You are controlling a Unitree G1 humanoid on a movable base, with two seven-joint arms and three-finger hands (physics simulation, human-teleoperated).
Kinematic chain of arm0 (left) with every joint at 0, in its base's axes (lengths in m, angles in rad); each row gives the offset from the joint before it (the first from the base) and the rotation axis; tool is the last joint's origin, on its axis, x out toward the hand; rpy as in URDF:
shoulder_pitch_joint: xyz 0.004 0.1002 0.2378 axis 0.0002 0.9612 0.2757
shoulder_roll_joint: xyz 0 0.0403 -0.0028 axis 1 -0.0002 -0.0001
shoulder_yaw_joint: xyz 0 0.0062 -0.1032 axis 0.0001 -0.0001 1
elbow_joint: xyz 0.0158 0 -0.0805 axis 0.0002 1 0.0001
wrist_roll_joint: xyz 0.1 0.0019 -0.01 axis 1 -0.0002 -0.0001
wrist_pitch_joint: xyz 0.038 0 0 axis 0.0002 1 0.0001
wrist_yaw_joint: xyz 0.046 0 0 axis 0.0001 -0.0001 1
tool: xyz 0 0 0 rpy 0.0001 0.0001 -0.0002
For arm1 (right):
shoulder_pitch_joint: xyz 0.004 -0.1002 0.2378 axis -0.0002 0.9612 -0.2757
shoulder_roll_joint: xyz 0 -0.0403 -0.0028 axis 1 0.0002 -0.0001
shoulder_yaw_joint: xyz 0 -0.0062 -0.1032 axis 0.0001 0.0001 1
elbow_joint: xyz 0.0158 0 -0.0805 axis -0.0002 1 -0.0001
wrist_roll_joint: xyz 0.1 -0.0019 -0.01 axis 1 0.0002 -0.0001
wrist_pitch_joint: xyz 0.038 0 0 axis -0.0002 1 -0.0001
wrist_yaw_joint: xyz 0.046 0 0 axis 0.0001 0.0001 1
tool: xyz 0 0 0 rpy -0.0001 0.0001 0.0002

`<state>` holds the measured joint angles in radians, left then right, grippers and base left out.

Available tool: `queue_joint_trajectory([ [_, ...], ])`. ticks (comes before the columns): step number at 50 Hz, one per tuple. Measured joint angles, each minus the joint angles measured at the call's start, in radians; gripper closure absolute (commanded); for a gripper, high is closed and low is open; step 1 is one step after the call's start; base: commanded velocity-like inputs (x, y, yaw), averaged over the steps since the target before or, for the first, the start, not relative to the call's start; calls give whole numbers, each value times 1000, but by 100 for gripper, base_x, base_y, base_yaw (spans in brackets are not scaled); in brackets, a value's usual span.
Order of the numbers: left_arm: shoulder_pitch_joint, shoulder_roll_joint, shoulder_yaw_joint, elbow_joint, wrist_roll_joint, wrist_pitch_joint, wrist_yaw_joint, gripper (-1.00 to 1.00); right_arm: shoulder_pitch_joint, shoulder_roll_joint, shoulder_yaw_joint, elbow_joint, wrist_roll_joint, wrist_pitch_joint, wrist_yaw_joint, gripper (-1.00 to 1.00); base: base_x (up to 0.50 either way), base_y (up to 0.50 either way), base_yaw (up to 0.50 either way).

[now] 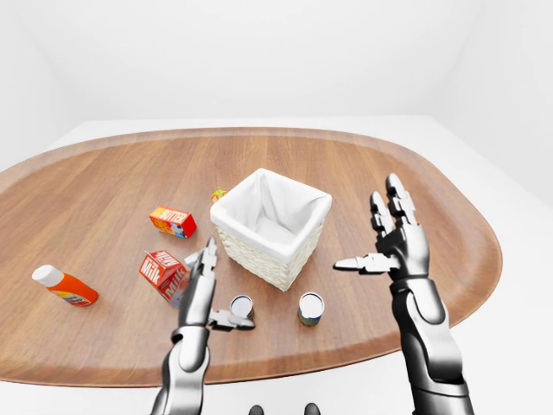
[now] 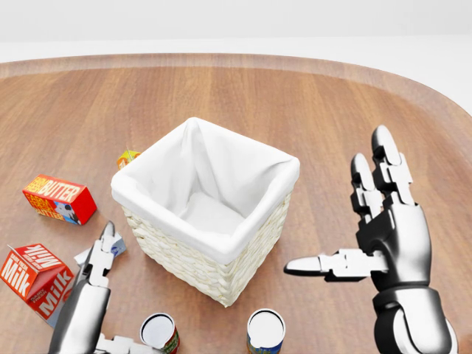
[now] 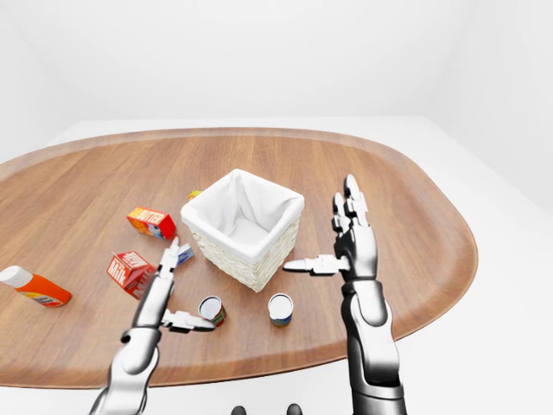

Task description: Pick up the tomato sauce, and put it in the basket.

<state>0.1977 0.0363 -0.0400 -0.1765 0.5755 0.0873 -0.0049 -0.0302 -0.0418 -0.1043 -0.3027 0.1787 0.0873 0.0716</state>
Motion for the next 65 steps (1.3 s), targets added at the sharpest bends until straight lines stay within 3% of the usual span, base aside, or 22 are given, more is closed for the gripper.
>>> queue_joint_trajectory([
  [65,-86,3,-26,263,0,0,91,-100,-10,-3,-2,13,0,0,-5,-100,0,0,0],
])
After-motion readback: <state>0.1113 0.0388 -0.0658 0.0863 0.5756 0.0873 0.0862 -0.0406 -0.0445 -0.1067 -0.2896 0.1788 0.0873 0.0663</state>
